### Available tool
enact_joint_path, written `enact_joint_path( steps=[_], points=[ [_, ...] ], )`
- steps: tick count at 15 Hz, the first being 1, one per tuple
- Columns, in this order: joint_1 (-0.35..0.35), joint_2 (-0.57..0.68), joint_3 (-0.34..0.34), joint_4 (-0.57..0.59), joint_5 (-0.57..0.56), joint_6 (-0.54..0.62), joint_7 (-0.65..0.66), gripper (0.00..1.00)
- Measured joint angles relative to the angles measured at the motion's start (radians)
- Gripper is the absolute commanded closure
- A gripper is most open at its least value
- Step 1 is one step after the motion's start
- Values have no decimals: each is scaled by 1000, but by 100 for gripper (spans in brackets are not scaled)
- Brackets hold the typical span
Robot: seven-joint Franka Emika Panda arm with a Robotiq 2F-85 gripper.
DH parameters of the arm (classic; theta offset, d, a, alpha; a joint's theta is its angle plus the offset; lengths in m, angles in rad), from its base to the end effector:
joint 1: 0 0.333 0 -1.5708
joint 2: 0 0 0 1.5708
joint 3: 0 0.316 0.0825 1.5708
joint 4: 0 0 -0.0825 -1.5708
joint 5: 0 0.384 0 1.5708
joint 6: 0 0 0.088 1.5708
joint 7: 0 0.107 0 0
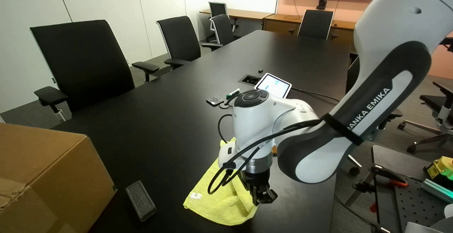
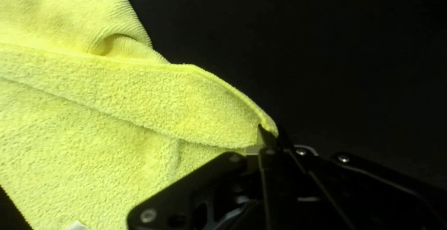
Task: Fold the yellow towel in half
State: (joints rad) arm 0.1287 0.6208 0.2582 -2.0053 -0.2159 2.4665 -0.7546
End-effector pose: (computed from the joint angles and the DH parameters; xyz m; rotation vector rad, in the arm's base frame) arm 0.5417 0.2229 0.1404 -2.4708 -1.8457 0.1871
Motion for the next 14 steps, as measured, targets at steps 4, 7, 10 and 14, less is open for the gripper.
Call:
enact_joint_path(
  steps=[4, 7, 10, 14],
  points=[
    [14, -1, -12, 22, -17, -8, 23, 99],
    [36, -1, -25, 66, -43, -22, 53, 99],
    [63, 5, -36, 142, -56, -68, 88, 99],
    [117, 68, -70, 277, -92, -133, 175, 99]
  ],
)
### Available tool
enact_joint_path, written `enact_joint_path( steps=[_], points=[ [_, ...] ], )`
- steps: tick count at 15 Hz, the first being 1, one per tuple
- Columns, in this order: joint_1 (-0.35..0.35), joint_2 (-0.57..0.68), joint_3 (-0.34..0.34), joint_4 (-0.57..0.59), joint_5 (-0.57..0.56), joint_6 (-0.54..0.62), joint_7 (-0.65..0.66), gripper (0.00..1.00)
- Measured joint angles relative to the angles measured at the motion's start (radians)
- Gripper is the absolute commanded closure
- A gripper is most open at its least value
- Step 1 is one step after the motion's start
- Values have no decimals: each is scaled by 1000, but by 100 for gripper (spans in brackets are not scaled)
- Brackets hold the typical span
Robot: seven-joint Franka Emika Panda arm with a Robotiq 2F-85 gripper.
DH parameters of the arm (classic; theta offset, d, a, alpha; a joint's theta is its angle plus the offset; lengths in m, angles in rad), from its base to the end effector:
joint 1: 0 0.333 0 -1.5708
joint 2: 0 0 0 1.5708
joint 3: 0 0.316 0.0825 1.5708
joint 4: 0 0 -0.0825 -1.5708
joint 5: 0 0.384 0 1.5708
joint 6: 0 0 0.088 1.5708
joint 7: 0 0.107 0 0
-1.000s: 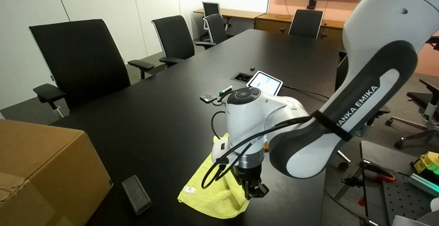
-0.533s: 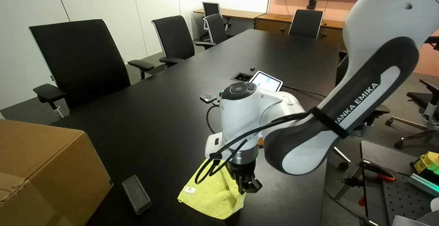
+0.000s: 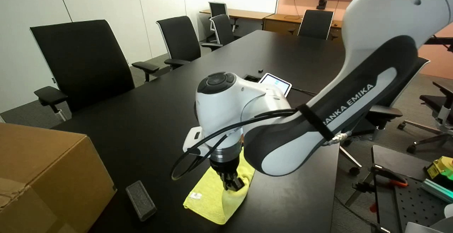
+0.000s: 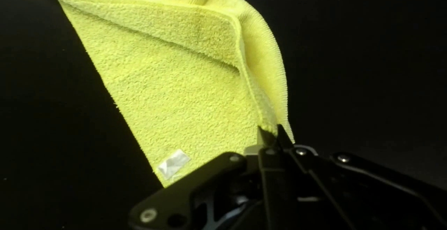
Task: Fold the yellow towel in half
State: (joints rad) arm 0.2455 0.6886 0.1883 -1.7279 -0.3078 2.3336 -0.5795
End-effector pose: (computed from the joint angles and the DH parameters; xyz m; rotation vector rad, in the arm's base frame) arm 0.6067 0.2643 0.1847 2.5211 1.7170 -0.1050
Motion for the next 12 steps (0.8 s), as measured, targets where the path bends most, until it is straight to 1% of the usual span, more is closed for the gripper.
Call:
enact_joint_path(
  steps=[3, 6, 12],
  points=[
    [32, 85, -22, 98, -21, -10, 74, 99],
    [54, 160, -29, 196, -24, -9, 137, 99],
    [110, 221, -59, 379, -32, -9, 223, 99]
  ],
)
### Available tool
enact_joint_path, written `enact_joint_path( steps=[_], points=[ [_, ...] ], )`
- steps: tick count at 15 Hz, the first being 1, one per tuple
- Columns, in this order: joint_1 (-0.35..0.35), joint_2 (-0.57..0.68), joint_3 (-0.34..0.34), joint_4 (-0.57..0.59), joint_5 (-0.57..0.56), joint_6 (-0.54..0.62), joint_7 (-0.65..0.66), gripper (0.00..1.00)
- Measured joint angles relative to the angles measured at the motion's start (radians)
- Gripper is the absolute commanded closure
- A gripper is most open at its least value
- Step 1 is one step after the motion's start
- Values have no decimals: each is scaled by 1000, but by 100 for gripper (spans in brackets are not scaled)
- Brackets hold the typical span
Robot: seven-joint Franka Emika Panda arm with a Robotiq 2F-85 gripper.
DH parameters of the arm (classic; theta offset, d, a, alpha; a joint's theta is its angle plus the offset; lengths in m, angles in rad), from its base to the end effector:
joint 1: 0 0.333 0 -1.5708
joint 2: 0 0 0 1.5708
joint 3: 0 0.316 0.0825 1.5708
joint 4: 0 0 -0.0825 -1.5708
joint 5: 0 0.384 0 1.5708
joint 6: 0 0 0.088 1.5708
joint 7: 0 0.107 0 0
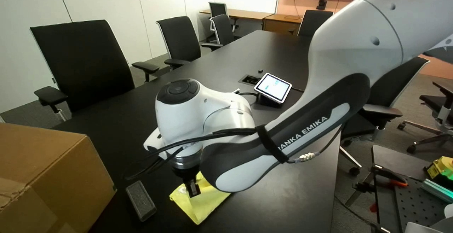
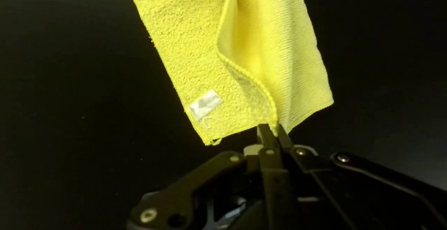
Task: Fold the yellow towel in half
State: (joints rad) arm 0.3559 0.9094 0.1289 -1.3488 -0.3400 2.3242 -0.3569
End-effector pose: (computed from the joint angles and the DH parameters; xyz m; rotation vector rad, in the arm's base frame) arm 0.6719 0.3226 0.1851 2.6129 1.4486 0.1293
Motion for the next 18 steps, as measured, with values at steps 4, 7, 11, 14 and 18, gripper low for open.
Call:
enact_joint_path(
  steps=[4, 7, 11, 14, 18],
  points=[
    [25, 47, -27, 79, -5, -1, 42, 69],
    [32, 85, -42, 116, -5, -1, 80, 44],
    [35, 111, -83, 140, -5, -1, 166, 16],
    [29, 104, -111, 131, -5, -5, 226, 0],
    [-2, -2, -116, 8, 36, -87, 314, 0]
  ],
)
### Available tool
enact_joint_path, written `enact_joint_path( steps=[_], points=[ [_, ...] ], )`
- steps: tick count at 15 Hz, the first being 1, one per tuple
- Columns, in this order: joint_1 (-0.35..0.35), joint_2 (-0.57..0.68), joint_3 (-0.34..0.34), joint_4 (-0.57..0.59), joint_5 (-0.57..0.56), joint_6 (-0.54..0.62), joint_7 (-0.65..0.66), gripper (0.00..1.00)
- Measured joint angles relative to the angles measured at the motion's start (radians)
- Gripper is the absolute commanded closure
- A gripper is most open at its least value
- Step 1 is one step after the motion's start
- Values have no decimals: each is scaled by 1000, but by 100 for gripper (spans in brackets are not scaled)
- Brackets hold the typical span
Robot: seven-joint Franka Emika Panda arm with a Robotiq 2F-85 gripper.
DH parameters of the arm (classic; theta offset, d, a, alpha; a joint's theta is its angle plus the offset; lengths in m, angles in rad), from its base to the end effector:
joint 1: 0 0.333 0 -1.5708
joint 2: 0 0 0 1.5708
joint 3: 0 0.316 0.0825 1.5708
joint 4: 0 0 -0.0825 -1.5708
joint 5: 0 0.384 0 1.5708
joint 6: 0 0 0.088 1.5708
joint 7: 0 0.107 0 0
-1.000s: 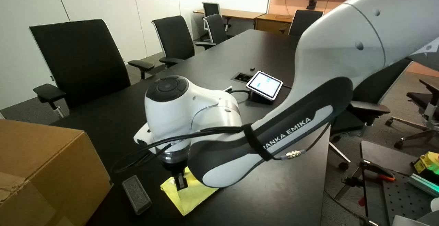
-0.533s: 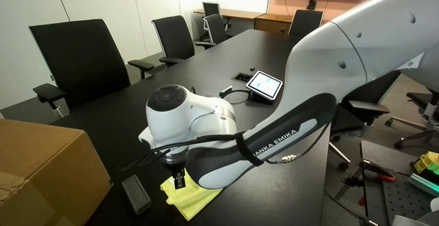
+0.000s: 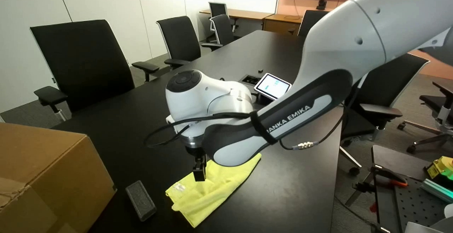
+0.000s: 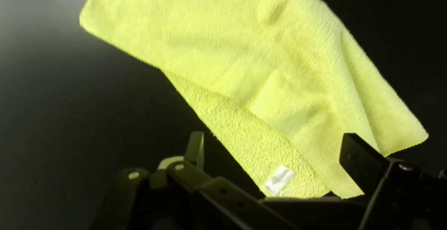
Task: Fold the yellow towel in half
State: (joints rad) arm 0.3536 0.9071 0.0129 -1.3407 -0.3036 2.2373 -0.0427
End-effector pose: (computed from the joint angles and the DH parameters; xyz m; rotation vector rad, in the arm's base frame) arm 0.6933 0.2544 0.1795 2.7879 0.8533 0.0392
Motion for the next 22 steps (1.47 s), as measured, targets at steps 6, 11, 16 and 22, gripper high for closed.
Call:
enact_joint_path(
  steps=[6, 11, 16, 22],
  points=[
    [-61, -282, 49, -276, 160, -177, 119, 0],
    [-81, -533, 60, -521, 251, -162, 314, 0],
    [-118, -790, 55, -779, 249, -90, 456, 0],
    [-189, -1112, 59, -1099, 252, -69, 491, 0]
  ],
)
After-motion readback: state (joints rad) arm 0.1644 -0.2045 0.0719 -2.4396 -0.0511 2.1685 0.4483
